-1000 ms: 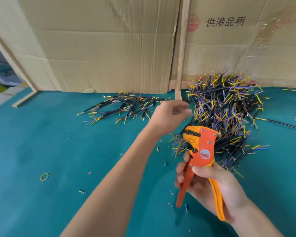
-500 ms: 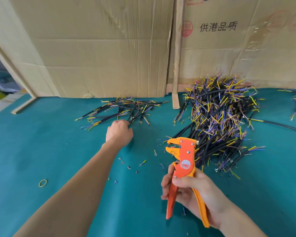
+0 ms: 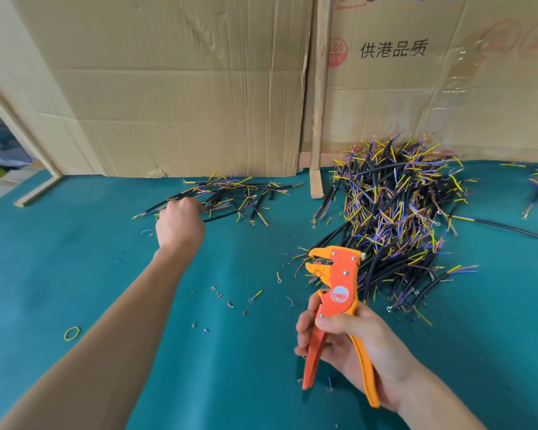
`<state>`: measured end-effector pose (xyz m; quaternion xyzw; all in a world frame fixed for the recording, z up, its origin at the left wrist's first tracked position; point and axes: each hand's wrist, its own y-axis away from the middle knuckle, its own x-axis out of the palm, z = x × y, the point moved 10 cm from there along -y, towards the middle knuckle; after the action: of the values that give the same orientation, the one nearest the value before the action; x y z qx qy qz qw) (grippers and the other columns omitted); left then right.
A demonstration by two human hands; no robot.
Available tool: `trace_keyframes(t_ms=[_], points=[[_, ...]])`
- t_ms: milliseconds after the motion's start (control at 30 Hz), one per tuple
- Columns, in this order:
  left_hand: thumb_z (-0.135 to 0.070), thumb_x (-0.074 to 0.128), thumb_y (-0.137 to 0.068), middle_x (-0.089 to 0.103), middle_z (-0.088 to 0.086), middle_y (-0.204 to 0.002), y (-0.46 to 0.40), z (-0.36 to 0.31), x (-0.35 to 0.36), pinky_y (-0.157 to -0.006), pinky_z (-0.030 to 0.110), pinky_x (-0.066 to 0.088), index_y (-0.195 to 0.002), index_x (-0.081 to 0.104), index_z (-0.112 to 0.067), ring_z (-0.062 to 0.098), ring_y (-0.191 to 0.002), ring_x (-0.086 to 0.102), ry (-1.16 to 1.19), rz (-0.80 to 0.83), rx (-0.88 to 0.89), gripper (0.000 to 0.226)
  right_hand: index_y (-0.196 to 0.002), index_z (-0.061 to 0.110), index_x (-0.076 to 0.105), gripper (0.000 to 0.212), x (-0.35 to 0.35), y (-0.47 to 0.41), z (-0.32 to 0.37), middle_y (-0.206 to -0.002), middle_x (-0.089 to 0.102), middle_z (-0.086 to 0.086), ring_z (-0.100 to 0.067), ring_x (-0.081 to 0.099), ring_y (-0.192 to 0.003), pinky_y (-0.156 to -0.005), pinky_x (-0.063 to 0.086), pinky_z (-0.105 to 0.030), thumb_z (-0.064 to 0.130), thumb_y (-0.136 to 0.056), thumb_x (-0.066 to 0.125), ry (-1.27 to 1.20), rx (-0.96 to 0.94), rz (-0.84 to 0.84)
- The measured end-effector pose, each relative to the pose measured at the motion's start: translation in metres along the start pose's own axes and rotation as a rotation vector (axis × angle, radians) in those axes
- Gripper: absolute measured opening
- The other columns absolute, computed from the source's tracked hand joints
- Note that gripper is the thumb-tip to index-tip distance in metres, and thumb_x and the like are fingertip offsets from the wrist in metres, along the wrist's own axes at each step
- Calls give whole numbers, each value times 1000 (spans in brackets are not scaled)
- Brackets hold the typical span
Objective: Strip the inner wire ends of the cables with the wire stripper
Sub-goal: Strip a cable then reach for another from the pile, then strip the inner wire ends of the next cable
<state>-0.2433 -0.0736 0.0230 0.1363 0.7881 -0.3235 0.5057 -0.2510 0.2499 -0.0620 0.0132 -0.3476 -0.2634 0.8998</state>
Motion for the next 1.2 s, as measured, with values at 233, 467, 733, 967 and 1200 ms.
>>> trace_keyframes(t_ms=[233,467,733,967,1200], points=[[-5,56,-88,63,22,-100,-1,24,3,-69,40,46,-110,69,-17,45,-93,58,34,22,-104,28,-102,2,67,42,0,-1,-2,-97,64,-32,-40,64,-80,-80,57,-51,7,-64,85,16,10,-3],[-18,64,-90,60,20,-84,5,39,-3,-69,41,51,-84,72,-7,42,-81,52,111,49,-167,15,-102,2,69,40,0,-1,-2,-97,64,-33,-41,64,-80,-80,56,-50,8,-66,85,15,12,1],[-20,60,-95,68,9,-66,72,24,-75,-66,35,41,-77,67,-16,41,-66,59,327,-348,-26,20,-100,2,69,40,1,-2,-2,-95,63,-32,-41,63,-79,-78,56,-51,8,-64,85,-10,9,3],[-23,64,-91,66,-19,-79,220,-17,-96,-69,1,39,-88,73,-26,4,-61,57,577,-447,244,10,-106,1,64,45,0,-2,0,-123,66,-30,-38,65,-77,-78,56,-47,10,-66,82,-28,-28,-1],[-9,77,-68,62,-19,-59,280,-45,-87,-54,7,44,-69,78,-21,0,-47,52,632,-234,396,12,-119,-7,61,45,-5,4,23,-133,64,-24,-34,66,-74,-72,58,-41,2,-75,68,-92,-169,-7]])
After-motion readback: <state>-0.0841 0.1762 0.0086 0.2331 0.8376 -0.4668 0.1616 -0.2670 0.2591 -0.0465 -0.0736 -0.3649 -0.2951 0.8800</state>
